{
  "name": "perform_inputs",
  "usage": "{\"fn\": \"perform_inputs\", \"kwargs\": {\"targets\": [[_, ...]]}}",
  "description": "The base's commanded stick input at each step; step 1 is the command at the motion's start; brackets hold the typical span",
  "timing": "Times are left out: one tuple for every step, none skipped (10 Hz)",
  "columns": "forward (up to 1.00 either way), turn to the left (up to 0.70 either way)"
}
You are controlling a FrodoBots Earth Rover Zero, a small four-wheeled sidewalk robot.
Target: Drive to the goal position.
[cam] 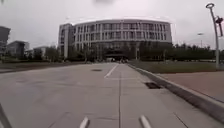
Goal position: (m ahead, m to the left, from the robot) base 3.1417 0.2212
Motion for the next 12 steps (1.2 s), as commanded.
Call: {"fn": "perform_inputs", "kwargs": {"targets": [[0.92, 0.02], [0.94, 0.02], [0.98, 0.02], [0.99, 0.02], [0.98, 0.02], [0.99, 0.02], [0.99, 0.02], [1.0, 0.02], [1.0, 0.02], [0.99, 0.02], [1.0, 0.02], [1.0, 0.02]]}}
